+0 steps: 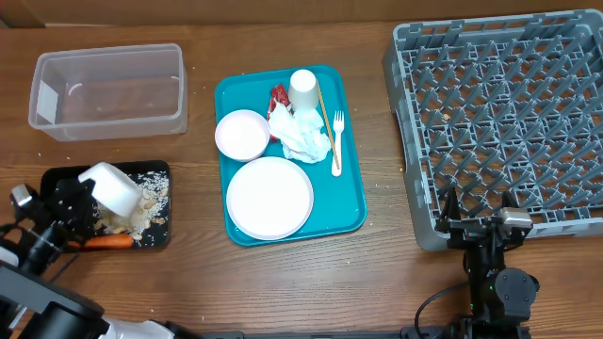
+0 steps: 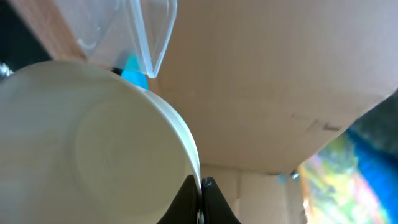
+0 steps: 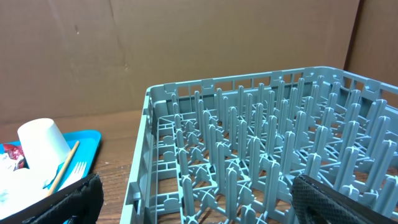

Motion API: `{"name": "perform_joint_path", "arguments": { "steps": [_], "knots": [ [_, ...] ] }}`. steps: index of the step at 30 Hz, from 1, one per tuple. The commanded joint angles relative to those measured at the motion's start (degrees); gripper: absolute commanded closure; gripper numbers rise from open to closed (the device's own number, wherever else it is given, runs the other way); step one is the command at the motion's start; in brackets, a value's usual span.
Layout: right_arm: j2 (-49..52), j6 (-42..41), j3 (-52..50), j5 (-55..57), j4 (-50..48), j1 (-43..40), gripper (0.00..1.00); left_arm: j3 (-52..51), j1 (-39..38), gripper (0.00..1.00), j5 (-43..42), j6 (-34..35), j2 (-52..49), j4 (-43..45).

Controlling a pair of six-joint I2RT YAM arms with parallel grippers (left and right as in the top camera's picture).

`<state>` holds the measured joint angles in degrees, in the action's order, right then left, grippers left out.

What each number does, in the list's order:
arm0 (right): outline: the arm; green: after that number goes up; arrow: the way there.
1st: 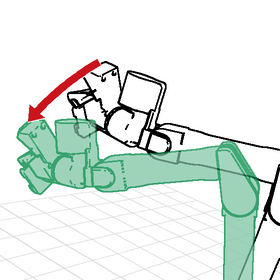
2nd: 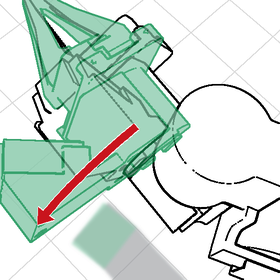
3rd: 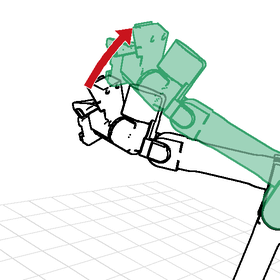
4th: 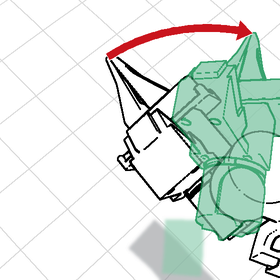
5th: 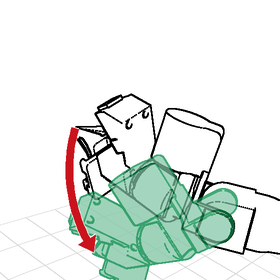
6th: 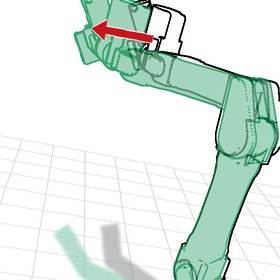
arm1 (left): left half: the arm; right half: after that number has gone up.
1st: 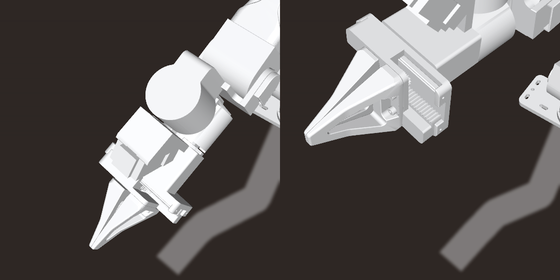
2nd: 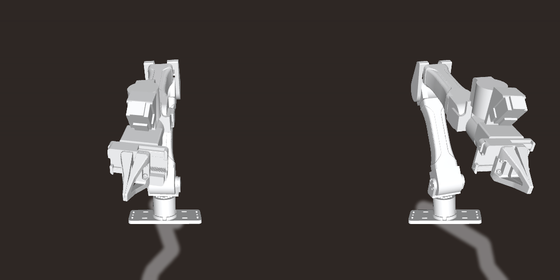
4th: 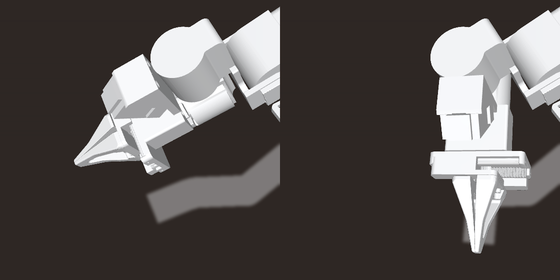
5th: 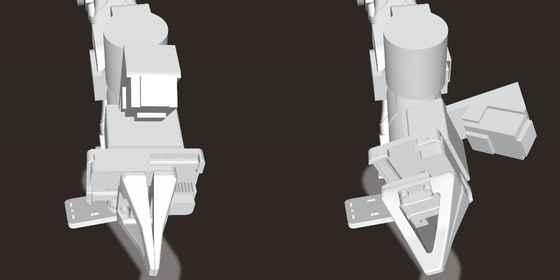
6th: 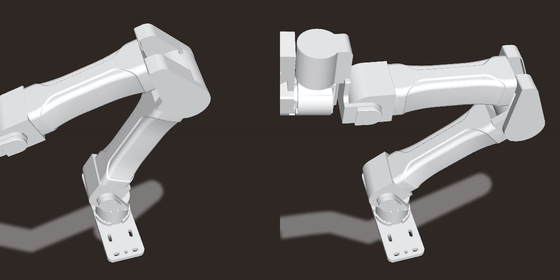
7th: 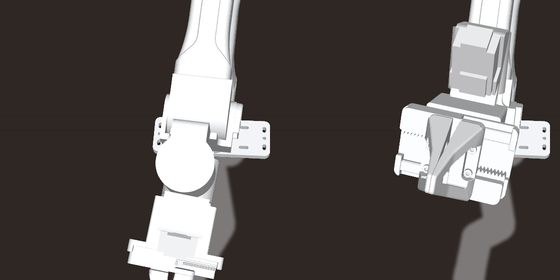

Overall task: Sort waste into correct bins and load items into the dishwasher rack
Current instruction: 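Carry the bowl over the black tray and tip out the food, then return the emptied bowl to the teal tray and release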

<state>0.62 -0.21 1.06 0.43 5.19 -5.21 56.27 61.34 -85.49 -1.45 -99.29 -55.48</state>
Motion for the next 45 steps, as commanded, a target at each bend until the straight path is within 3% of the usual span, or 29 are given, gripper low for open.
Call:
{"name": "perform_joint_path", "arguments": {
  "steps": [1,5,8,17,22,25,26,29,31,37,41,45],
  "knots": [
    [-0.46,0.04,-0.59,0.37,-0.37,-0.17,0.0,-0.31,0.24,0.96,-1.07,-0.04,-0.37,1.25],
    [-0.46,0.04,-0.59,0.37,-0.37,-0.17,0.0,-0.28,0.09,0.96,-5.09,-2.97,-0.37,-1.44],
    [-0.46,0.04,-0.59,0.37,-0.37,-0.17,0.0,-0.28,0.13,0.96,-5.16,-2.01,-0.37,3.34],
    [-0.46,0.04,-0.59,0.37,-0.37,-0.17,0.0,0.9,-5.11,0.96,-3.63,-7.74,4.37,0.0],
    [-0.46,0.04,-0.59,0.37,-0.37,-0.17,0.0,4.81,-6.27,0.96,-3.06,-1.7,7.93,2.34],
    [-0.46,0.04,-0.59,0.37,-0.37,-0.17,0.0,7.02,-6.32,0.96,3.69,4.13,9.05,-1.11],
    [-0.46,0.04,-0.59,0.39,-0.37,-0.17,0.0,7.78,-6.6,0.96,5.84,3.52,9.6,-3.69],
    [-0.46,0.04,-0.59,0.37,-0.37,-0.17,0.0,10.99,-9.29,0.96,6.54,-8.35,13.0,-12.41],
    [-0.46,0.04,-0.59,0.37,-0.37,-0.17,0.0,14.01,-12.09,0.96,7.93,-11.1,15.47,-14.86],
    [-0.46,0.04,-0.59,0.39,-0.37,-0.17,0.0,26.95,-25.51,0.96,21.86,-3.17,21.24,-12.28],
    [-0.46,0.04,-0.59,0.37,-0.37,-0.17,0.0,32.83,-38.51,0.96,40.06,5.03,21.73,-5.44],
    [-0.46,0.04,-0.59,0.37,-0.37,-0.17,0.0,33.11,-56.87,0.96,66.4,7.82,20.57,5.57]
  ]
}}
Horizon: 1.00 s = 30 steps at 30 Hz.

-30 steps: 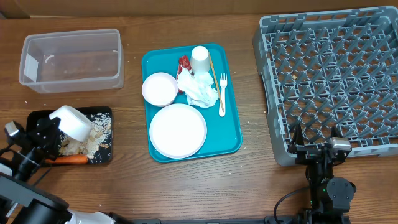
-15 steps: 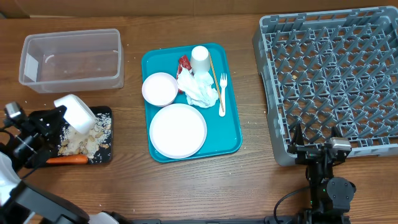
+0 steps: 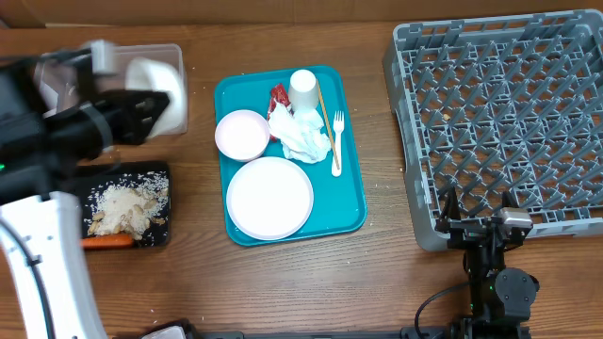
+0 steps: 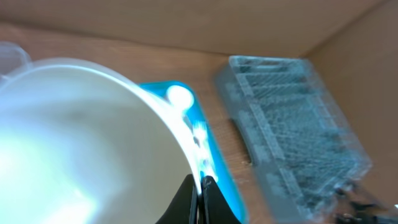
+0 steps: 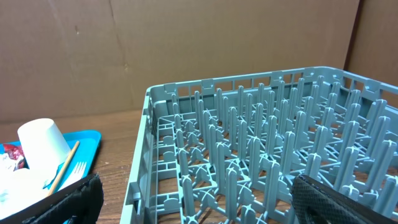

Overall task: Sort waste into correct bins and load items into the dishwasher rack
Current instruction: 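Return the emptied bowl to the teal tray and release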

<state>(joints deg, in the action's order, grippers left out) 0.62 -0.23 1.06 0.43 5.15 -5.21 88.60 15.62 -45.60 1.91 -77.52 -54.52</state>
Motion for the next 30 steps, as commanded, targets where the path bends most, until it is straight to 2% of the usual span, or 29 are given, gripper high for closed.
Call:
{"name": "perform_joint_path", "arguments": {
  "steps": [1,4,7,13,17,24,30],
  "knots": [
    [-0.46,0.07,-0.59,0.37,-0.33,-0.17,0.0,0.79,-14.78,0.96,32.63,4.55,-2.03,6.43],
    [-0.46,0.07,-0.59,0.37,-0.33,-0.17,0.0,0.76,-23.63,0.96,47.58,4.33,-6.03,11.61],
    [-0.46,0.07,-0.59,0.37,-0.33,-0.17,0.0,0.76,-29.7,0.96,54.97,1.29,-12.44,16.96],
    [-0.46,0.07,-0.59,0.37,-0.33,-0.17,0.0,0.79,-31.74,0.96,56.46,0.92,-24.04,27.06],
    [-0.46,0.07,-0.59,0.39,-0.33,-0.17,0.0,0.79,-31.56,0.9,56.06,2.19,-31.52,33.46],
    [-0.46,0.07,-0.59,0.37,-0.33,-0.17,0.0,0.79,-32.15,0.89,56.13,2.47,-37.46,33.68],
    [-0.46,0.07,-0.59,0.37,-0.33,-0.17,0.0,0.98,-32.15,0.85,56.57,3.48,-37.51,33.4]
  ]
}}
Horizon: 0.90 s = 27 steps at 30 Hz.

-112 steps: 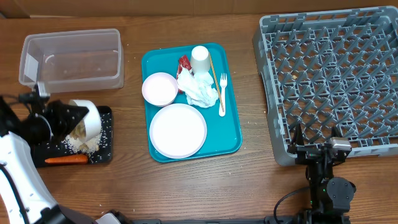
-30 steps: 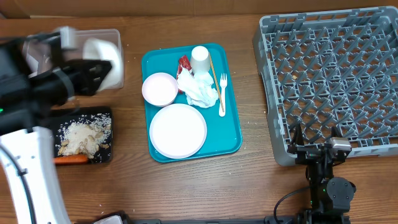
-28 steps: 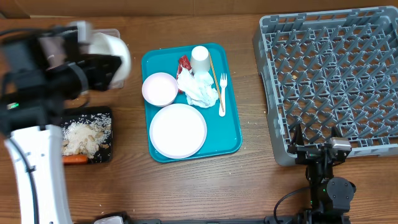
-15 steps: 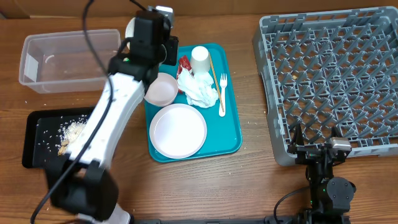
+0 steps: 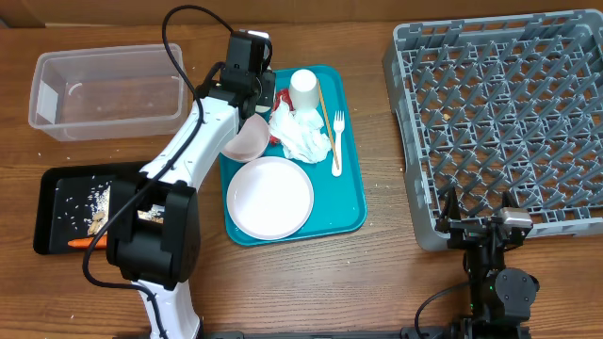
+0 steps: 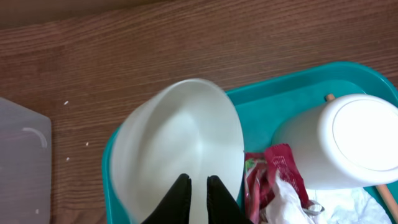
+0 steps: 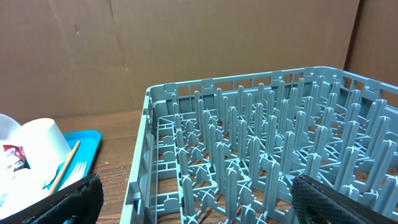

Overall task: Sort waste into correct bins and load items into the dishwasher rack
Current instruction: 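Return the emptied bowl to the teal tray and release, then reach the left gripper toward the tissue and fork on the tray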

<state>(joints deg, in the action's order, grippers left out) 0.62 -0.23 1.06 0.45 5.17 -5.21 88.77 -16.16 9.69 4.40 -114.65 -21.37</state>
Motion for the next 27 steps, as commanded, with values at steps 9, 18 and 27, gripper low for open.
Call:
{"name": "perform_joint_path", "arguments": {
  "steps": [9,18,27],
  "knots": [
    [-0.46,0.07,-0.59,0.35,-0.35,-0.17,0.0,1.05,-0.48,0.81,1.22,1.9,3.61,-0.33],
    [-0.46,0.07,-0.59,0.35,-0.35,-0.17,0.0,1.07,-0.76,0.14,-8.0,5.55,15.96,-14.64],
    [-0.46,0.07,-0.59,0.35,-0.35,-0.17,0.0,1.05,-0.76,0.0,-20.48,7.13,25.33,-28.37]
  ]
}}
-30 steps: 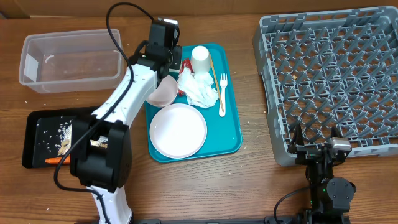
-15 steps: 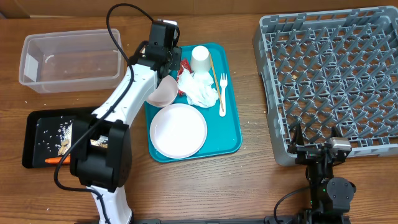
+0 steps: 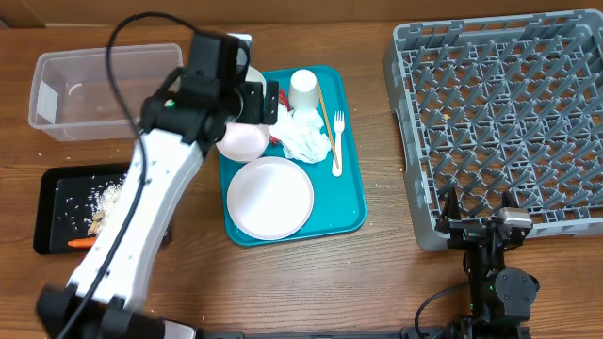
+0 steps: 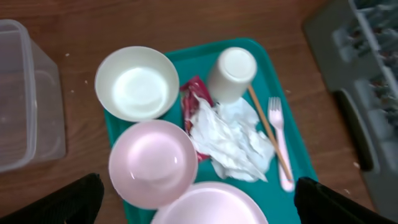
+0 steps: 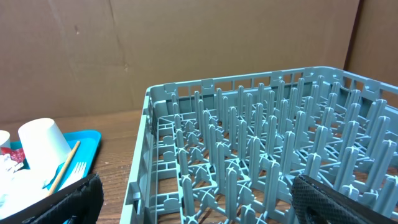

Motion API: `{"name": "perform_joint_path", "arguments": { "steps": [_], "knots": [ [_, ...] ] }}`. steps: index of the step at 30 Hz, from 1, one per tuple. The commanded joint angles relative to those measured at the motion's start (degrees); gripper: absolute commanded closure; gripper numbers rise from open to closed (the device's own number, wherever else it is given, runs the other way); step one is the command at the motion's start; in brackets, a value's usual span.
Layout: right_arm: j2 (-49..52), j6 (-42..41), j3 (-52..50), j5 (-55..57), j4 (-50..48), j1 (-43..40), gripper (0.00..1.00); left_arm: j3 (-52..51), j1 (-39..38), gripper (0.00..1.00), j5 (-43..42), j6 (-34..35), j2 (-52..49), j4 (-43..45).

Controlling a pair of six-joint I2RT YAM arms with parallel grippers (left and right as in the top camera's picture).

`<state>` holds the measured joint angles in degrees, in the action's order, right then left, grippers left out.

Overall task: Sort waste into correct bins and load items into the dishwasher rack
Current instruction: 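Reach the left gripper toward the tissue and fork on the tray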

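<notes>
My left gripper hangs open above the teal tray, nothing between its fingers. Below it an empty white bowl stands upright in the tray's back left corner. A pink bowl sits just in front of it, then a pink-white plate. An upturned white cup, a crumpled napkin, a red wrapper, a fork and a chopstick fill the tray's right side. My right gripper rests open at the grey dishwasher rack's near left corner.
A clear plastic bin stands at the back left. A black tray with food scraps and a carrot piece lies at the front left. My left arm slants across the table between them and the teal tray.
My left gripper was shut on the white bowl's rim over the tray's back left corner. Now the bowl stands on the tray and the gripper is open and higher up.
First my left gripper held the white bowl tipped over the black tray, food heaped beneath it. Then it held the bowl up by the clear bin, then over the teal tray. Now the bowl stands empty there, let go. The right arm stayed still.
</notes>
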<state>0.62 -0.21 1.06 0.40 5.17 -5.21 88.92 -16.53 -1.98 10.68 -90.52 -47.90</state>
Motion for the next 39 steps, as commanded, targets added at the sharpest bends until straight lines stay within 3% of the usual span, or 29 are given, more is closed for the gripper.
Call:
{"name": "perform_joint_path", "arguments": {
  "steps": [1,4,8,12,19,24,30,39],
  "knots": [
    [-0.46,0.04,-0.59,0.39,-0.35,-0.17,0.0,0.87,-0.42,0.0,-11.78,0.35,1.14,-2.73],
    [-0.46,0.04,-0.59,0.39,-0.35,-0.17,0.0,0.74,-1.44,0.0,-19.34,-1.51,-0.9,-5.53],
    [-0.46,0.04,-0.59,0.39,-0.35,-0.17,0.0,0.74,-4.66,0.0,-20.02,-1.14,-4.68,-5.77],
    [-0.46,0.04,-0.59,0.39,-0.35,-0.17,0.0,0.74,-9.09,0.0,-12.57,7.23,-10.56,-4.11],
    [-0.46,0.04,-0.59,0.39,-0.35,-0.17,0.0,0.74,-14.23,0.0,-2.29,10.95,-18.12,-0.22],
    [-0.46,0.04,-0.59,0.39,-0.35,-0.17,0.0,0.74,-16.57,0.0,7.39,17.73,-21.62,1.92],
    [-0.46,0.04,-0.59,0.39,-0.35,-0.17,0.0,0.74,-16.81,0.0,8.37,30.73,-27.15,5.44],
    [-0.46,0.04,-0.59,0.39,-0.35,-0.17,0.0,0.74,-16.76,0.0,8.35,35.63,-29.86,8.15]
  ]
}}
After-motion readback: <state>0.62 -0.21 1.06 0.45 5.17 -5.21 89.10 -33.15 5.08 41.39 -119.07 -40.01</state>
